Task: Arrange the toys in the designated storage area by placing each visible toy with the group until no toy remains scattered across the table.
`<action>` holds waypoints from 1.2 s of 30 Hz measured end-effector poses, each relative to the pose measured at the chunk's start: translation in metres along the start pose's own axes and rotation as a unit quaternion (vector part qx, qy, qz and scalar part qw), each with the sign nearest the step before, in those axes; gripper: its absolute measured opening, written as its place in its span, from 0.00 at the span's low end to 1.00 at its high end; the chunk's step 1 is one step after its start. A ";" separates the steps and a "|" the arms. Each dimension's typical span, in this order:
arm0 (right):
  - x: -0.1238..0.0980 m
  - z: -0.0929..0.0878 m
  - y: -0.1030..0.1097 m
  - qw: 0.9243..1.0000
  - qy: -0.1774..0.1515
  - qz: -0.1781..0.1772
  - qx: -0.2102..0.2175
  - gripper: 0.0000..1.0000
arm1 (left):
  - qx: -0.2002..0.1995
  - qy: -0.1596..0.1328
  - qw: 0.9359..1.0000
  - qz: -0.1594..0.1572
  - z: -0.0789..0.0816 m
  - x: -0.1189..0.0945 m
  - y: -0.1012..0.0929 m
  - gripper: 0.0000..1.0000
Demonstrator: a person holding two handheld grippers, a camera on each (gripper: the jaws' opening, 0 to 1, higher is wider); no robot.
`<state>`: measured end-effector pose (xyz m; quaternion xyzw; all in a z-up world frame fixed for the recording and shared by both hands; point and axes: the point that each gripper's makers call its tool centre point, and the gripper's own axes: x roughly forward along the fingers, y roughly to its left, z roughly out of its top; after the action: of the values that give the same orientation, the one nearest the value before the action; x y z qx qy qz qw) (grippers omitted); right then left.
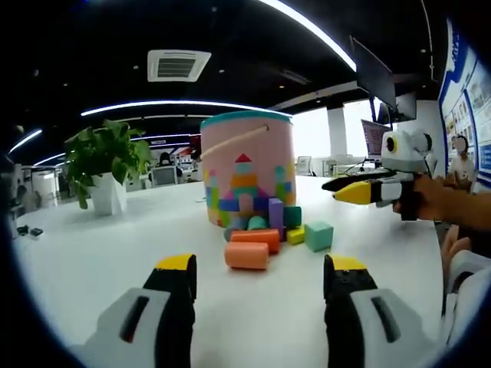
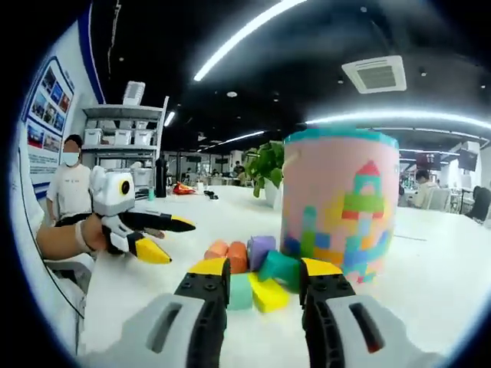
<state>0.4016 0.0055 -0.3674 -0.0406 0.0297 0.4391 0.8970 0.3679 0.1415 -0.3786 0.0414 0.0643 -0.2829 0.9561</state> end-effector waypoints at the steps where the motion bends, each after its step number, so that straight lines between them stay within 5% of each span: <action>1: 0.000 -0.006 0.001 1.000 0.003 0.000 0.003 0.35 | 0.000 0.001 1.000 0.000 0.000 0.000 0.000 0.69; 2: -0.003 -0.013 -0.001 0.999 0.030 -0.003 -0.013 0.33 | 0.001 0.001 1.000 0.001 -0.001 0.000 0.000 0.69; 5: -0.002 0.006 0.005 1.000 -0.016 0.004 -0.007 0.32 | 0.001 0.001 1.000 0.002 -0.001 0.000 0.000 0.69; 22: 0.024 -0.020 0.032 0.996 0.050 0.065 -0.040 0.35 | 0.006 0.004 1.000 0.004 -0.003 -0.002 -0.002 0.69; 36: 0.036 -0.023 0.033 0.995 0.057 0.069 -0.040 0.30 | 0.006 0.001 1.000 0.004 -0.002 -0.003 -0.003 0.69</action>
<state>0.3968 0.0517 -0.3951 -0.0986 0.0657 0.4981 0.8590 0.3639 0.1406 -0.3808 0.0474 0.0639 -0.2799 0.9567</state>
